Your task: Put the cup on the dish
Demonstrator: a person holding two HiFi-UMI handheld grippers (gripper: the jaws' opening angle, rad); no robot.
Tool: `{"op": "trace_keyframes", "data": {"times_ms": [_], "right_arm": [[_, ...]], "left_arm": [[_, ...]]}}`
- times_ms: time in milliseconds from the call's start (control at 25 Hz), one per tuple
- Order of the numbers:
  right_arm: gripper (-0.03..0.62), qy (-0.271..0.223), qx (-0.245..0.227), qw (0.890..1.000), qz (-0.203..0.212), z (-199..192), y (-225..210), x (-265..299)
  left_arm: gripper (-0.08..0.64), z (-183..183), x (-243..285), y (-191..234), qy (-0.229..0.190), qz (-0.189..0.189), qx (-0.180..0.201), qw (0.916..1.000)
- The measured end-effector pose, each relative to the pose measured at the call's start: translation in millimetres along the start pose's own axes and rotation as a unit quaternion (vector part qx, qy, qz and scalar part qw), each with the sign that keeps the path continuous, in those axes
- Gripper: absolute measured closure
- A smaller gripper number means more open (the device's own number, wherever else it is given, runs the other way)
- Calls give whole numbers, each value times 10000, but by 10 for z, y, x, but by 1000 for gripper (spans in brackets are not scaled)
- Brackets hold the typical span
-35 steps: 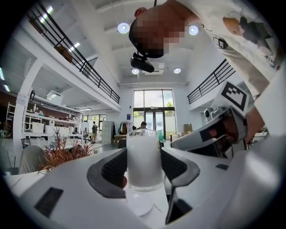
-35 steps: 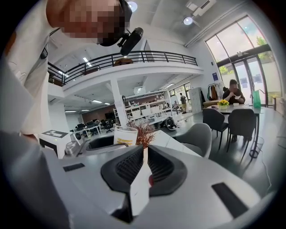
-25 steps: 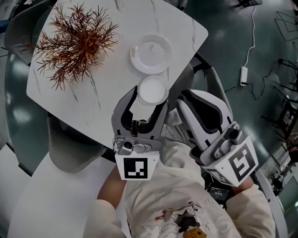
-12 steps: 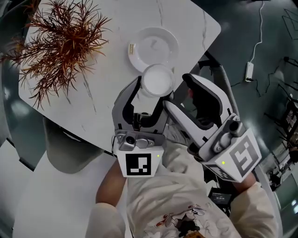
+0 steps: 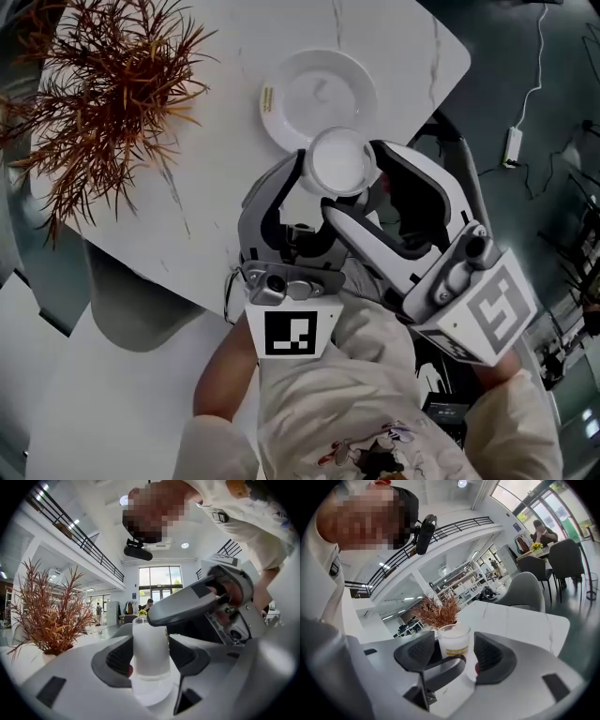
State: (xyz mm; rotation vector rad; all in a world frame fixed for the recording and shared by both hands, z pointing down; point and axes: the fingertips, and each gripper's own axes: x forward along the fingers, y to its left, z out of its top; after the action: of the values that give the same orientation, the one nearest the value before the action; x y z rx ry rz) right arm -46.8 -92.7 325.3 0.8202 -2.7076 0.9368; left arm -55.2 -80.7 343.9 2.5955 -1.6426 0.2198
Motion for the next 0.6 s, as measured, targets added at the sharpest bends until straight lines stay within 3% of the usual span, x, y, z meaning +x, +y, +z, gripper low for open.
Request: {"op": "trace_keyframes", "data": {"times_ms": [200, 480, 600], "right_arm": [[347, 62, -237, 9996, -105, -70, -118, 85], [350, 157, -978, 9941, -435, -196, -213, 121], [351, 286, -1147, 9914, -568, -280, -276, 80]], "left_arm": [[316, -118, 49, -76, 57, -128, 17, 9999], [316, -293, 189, -71, 499, -146, 133, 9986], [316, -302, 240, -122, 611, -192, 342, 9974]]}}
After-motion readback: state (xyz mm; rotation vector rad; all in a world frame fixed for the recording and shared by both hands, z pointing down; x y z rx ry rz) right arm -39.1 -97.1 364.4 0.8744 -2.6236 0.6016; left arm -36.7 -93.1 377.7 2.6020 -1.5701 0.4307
